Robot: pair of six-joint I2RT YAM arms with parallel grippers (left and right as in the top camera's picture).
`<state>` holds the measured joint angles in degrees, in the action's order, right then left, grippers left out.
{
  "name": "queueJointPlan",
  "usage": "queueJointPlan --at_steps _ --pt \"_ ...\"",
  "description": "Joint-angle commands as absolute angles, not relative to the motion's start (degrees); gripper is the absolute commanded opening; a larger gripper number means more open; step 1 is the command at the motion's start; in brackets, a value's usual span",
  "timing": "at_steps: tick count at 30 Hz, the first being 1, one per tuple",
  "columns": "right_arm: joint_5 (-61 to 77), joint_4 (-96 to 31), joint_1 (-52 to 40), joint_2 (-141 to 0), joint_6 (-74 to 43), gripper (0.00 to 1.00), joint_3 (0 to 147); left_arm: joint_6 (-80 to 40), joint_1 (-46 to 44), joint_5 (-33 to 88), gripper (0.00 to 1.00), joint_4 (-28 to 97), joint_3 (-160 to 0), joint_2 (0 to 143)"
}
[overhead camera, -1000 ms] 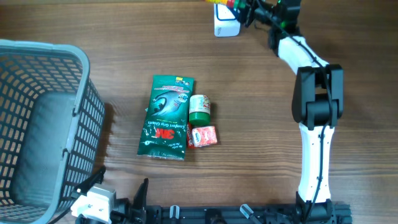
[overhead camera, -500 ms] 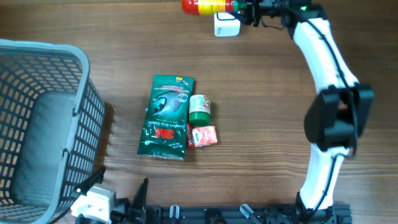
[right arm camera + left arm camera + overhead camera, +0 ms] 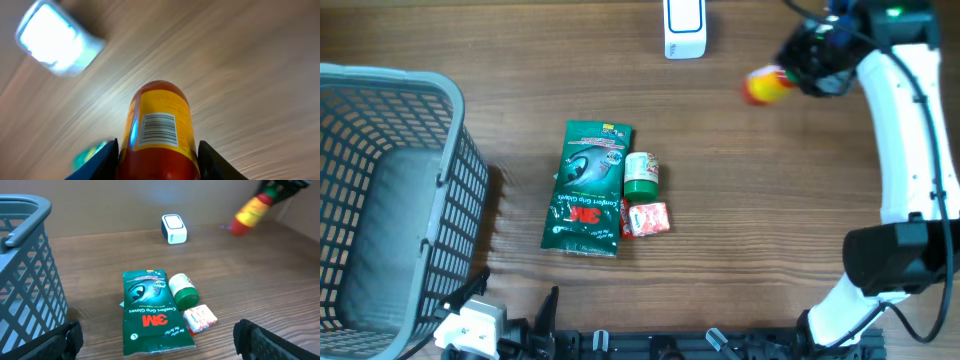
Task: Scan the item barcode
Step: 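Carry sauce bottle to the right table edge and release it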
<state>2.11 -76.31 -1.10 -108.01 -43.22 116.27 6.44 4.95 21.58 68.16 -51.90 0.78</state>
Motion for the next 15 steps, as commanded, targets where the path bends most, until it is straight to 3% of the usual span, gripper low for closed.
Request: queueJointPlan --at_steps 1,5,8,15 --pt "-19.1 -77.0 5.5 -108.0 -45.6 0.15 116.5 7.3 4.7 22.5 1.00 68.0 -51.7 0.4" --pt "-25.1 -76.7 13.1 -108.6 -45.6 0.20 116.5 7.3 4.7 22.5 1.00 68.0 -51.7 0.4" --pt "-25.5 -75.5 21.9 -110.5 -45.6 0.20 116.4 7.3 4.7 22.5 1.00 68.0 -51.7 0.4" --pt "-24.1 -70.5 32.7 -114.4 -45.5 0.20 113.9 7.3 4.7 22.5 1.00 68.0 -51.7 0.4"
